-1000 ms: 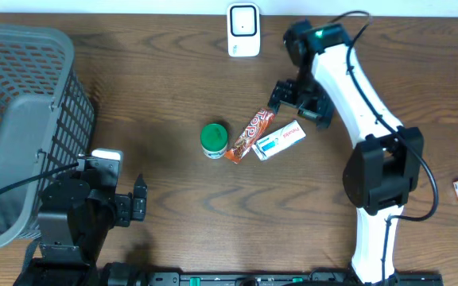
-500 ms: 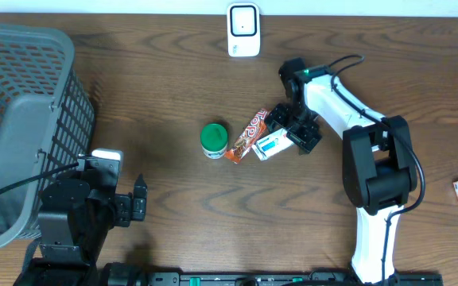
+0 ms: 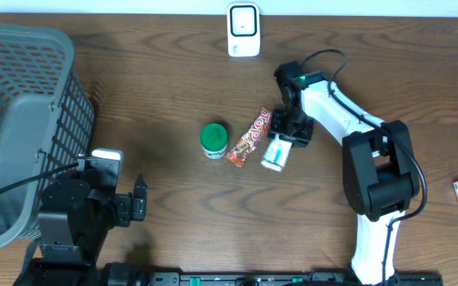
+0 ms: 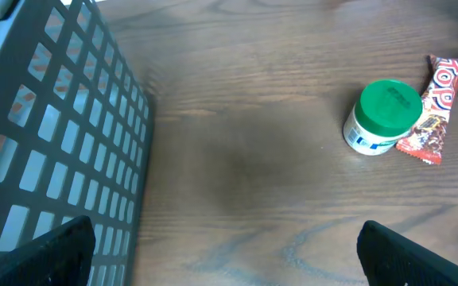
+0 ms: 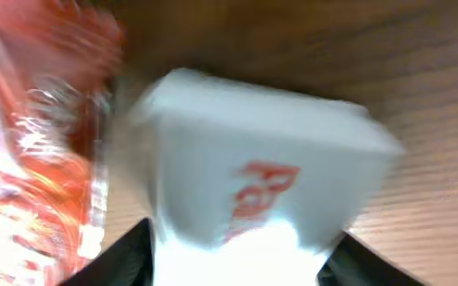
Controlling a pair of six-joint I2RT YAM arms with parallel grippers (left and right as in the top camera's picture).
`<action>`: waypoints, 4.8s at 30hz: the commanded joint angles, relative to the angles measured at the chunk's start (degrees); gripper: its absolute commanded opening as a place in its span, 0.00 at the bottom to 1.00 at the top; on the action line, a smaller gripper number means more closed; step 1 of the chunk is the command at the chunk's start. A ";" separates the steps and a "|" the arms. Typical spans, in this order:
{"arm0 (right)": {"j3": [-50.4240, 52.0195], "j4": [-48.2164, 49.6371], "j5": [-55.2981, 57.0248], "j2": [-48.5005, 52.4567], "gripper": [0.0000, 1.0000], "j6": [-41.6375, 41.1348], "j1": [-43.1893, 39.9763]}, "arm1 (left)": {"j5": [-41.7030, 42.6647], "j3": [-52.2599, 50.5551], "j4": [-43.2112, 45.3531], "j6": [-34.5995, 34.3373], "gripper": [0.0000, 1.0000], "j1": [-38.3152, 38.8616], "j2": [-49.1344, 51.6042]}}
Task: Scan the item barcode
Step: 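Lower the right gripper onto the white Panadol box and grasp it, then lift the Panadol box and carry it toward the scanner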
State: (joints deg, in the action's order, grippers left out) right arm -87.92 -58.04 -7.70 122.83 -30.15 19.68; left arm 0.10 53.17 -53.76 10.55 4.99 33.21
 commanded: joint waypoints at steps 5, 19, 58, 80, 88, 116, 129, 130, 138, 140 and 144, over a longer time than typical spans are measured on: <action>1.55 -4.37 5.40 1.66 0.66 27.61 0.61 | 0.35 0.57 0.00 0.55 0.99 0.17 -0.37; 0.13 -4.87 13.53 0.76 0.89 32.76 0.98 | 0.35 0.57 0.00 0.55 1.00 0.17 -0.37; 3.74 -10.58 -7.82 -11.45 0.32 23.30 9.53 | 0.35 0.57 0.00 0.55 0.99 0.17 -0.37; 8.00 -2.71 6.82 -11.63 0.99 22.47 10.03 | 0.35 0.57 -0.02 0.55 0.99 0.17 -0.37; 8.00 0.76 13.94 -11.61 0.99 20.11 6.38 | 0.35 0.57 -0.02 0.55 0.99 0.17 -0.37; 15.15 9.14 6.32 -7.41 0.83 21.66 0.59 | 0.35 0.57 -0.02 0.55 0.99 0.17 -0.37; 16.94 11.52 -0.42 -7.43 0.46 21.66 0.07 | 0.35 0.57 0.00 0.55 0.99 0.17 -0.37; 16.81 11.23 -1.27 -7.43 0.45 21.66 0.00 | 0.35 0.57 -0.02 0.55 0.99 0.17 -0.37; 12.55 1.79 -14.86 -7.45 0.40 28.30 -0.76 | 0.35 0.57 -0.02 0.55 0.99 0.17 -0.37; 10.93 -1.16 -17.38 -7.45 0.39 29.79 -0.98 | 0.35 0.57 -0.02 0.55 0.99 0.17 -0.37; 7.58 -6.93 -24.44 -7.45 0.39 34.12 -1.38 | 0.35 0.57 -0.02 0.55 0.99 0.17 -0.37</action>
State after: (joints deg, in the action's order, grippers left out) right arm -77.19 -63.61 -23.14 114.89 -1.10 19.14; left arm 0.12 53.17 -53.76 10.55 4.99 33.21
